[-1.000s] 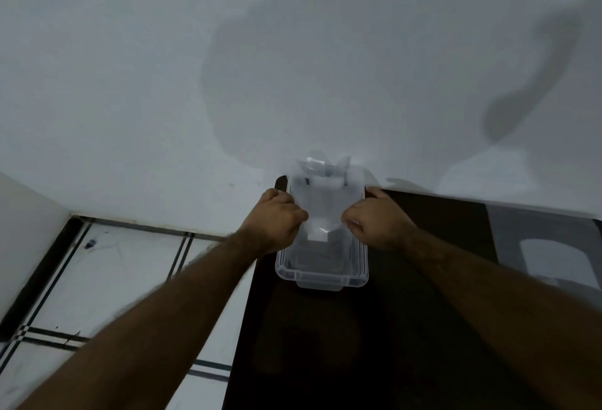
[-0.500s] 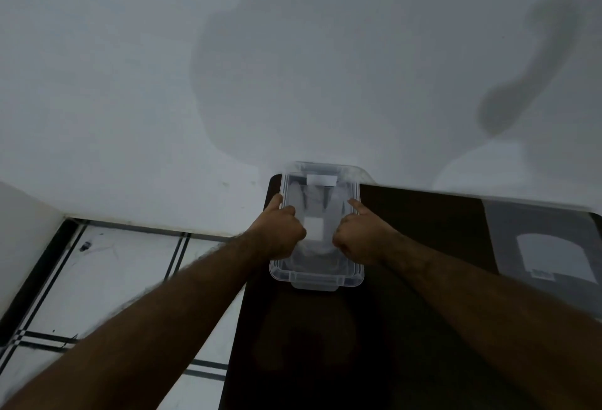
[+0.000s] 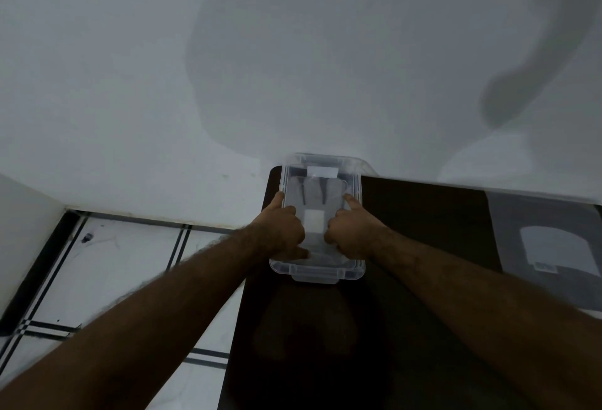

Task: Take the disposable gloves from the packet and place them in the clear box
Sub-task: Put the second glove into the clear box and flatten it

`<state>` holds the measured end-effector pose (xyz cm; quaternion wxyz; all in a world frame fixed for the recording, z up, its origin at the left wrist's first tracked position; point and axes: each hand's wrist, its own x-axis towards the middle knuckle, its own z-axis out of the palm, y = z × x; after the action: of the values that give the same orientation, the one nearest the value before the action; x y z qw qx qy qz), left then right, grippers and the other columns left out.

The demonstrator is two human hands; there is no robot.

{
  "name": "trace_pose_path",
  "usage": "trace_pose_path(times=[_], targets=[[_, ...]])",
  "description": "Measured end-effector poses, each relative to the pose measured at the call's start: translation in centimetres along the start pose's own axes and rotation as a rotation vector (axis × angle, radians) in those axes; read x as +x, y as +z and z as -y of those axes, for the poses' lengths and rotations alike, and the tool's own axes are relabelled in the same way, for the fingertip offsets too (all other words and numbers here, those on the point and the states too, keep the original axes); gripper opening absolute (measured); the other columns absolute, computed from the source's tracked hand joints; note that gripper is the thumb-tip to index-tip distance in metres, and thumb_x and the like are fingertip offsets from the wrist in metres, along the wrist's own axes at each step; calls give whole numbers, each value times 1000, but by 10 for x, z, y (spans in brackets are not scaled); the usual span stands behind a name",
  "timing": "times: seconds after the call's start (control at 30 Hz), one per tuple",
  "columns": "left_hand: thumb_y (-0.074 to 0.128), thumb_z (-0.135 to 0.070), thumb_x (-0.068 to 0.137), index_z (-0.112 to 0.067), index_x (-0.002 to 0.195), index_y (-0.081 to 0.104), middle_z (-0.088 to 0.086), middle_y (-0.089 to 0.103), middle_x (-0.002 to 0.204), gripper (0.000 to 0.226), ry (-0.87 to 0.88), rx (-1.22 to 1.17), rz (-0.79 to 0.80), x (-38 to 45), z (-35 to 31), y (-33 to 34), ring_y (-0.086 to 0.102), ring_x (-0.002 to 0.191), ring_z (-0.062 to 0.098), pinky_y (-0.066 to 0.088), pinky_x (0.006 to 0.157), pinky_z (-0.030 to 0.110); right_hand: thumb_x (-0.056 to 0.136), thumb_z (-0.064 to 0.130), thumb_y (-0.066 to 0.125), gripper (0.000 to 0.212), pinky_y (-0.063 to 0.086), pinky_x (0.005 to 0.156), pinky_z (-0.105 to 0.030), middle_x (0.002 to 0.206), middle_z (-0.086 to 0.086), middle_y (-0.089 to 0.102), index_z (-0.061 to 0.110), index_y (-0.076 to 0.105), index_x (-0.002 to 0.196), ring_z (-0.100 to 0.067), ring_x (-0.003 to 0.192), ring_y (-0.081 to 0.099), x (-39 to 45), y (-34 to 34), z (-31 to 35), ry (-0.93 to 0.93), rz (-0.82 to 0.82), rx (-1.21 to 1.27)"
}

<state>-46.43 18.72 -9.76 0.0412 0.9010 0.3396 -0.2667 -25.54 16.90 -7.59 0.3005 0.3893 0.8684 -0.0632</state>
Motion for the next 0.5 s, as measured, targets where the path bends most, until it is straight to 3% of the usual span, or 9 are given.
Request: trace_pose_path(times=[0.2,0.37,0.5], targets=[[26,-73,107,-19,113,79,1,77,108,75,11,28,26,-6,-7,-6,59,125,25,1,126,68,99,36,69,30,12,126,-70,126,-2,71,26,71,127,-27,131,61,8,9,5,34,73,-8],[29,-62,111,-25,109,79,-1,77,104,62,1,13,-100,1,1,-14,63,119,23,11,124,69,102,39,64,26,11,126,-69,122,-3,72,25,72,122,-28,128,62,13,11,7,48,11,3],[49,-50,107,-24,120,72,0,76,122,37,-25,21,-137,21,11,-19,62,130,25,7,125,70,101,37,66,31,10,126,-71,128,-4,71,25,69,129,-30,132,60,18,15,11,40,19,-53]])
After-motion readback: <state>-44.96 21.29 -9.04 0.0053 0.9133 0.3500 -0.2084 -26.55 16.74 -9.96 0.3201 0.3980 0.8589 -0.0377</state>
